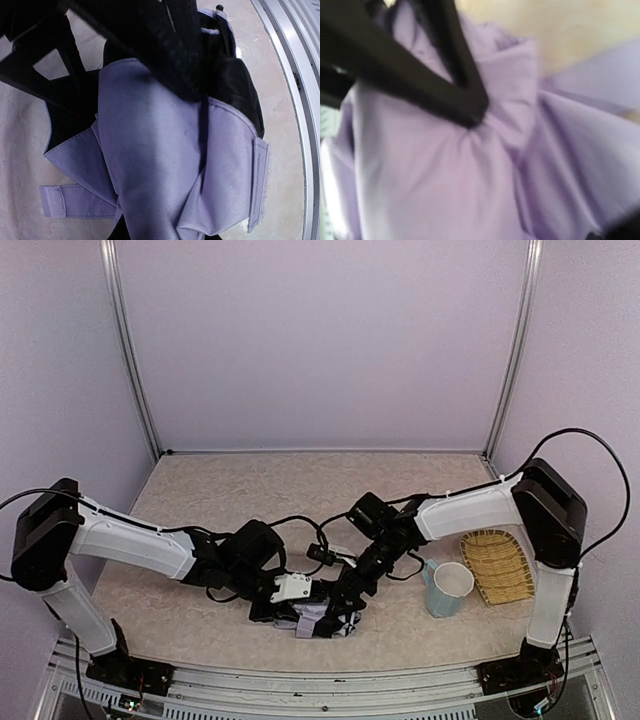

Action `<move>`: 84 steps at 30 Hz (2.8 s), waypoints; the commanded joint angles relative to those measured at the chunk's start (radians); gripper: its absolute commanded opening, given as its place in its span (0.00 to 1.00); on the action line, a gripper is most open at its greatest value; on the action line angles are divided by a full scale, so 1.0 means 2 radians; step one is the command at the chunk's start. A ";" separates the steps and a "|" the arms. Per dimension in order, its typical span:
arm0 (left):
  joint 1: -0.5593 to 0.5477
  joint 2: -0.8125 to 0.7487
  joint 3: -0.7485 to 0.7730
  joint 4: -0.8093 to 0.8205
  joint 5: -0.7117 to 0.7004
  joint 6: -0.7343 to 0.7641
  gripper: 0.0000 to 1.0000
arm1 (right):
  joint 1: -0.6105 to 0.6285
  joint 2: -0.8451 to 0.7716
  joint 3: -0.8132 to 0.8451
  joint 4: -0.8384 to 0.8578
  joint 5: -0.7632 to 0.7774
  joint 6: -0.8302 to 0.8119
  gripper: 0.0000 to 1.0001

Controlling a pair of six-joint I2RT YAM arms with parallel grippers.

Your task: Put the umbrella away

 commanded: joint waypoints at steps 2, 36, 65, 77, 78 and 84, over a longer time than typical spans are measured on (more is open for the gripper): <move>0.014 0.041 0.025 -0.073 0.032 -0.019 0.10 | 0.000 -0.109 -0.068 0.084 0.119 0.024 0.92; 0.044 0.165 0.142 -0.243 0.167 -0.033 0.00 | 0.180 -0.060 -0.145 0.150 0.452 -0.156 0.46; 0.115 -0.242 -0.096 0.234 0.188 -0.138 0.55 | 0.057 -0.244 -0.036 0.162 0.456 -0.200 0.00; 0.116 -0.214 -0.100 0.378 0.149 -0.197 0.70 | 0.054 -0.213 0.152 0.057 0.428 -0.290 0.00; 0.116 -0.206 -0.096 0.380 0.151 -0.199 0.70 | 0.054 -0.210 0.163 0.053 0.425 -0.292 0.00; 0.106 -0.172 -0.093 0.425 0.154 -0.207 0.70 | 0.054 -0.204 0.203 0.048 0.392 -0.296 0.00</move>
